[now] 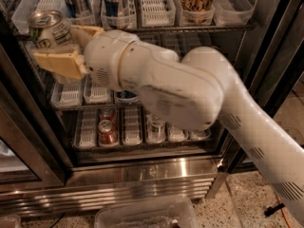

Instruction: Pick 7up can from top shelf of fridge

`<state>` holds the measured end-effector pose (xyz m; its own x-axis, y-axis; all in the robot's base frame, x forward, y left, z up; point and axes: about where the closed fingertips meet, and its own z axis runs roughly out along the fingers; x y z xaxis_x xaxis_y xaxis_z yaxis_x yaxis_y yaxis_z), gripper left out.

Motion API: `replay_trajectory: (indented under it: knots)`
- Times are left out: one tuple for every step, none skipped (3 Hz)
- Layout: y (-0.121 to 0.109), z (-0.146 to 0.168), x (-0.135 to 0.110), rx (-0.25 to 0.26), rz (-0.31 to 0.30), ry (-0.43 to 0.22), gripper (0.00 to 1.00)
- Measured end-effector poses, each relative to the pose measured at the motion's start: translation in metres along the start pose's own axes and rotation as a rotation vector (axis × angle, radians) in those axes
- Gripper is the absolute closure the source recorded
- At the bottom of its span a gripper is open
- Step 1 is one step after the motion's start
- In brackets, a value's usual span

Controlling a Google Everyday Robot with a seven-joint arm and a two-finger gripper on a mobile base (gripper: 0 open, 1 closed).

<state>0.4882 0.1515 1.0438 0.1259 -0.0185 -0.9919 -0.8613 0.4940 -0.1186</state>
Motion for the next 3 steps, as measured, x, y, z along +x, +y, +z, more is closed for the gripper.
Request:
replay_trajectory:
  knots:
    - [-0.001, -0.034, 0.008, -0.031, 0.077, 0.042, 1.00]
    - [-0.001, -0.034, 0.008, -0.031, 0.077, 0.042, 1.00]
    - [0.015, -0.044, 0.006, -0.070, 0.075, 0.061, 1.00]
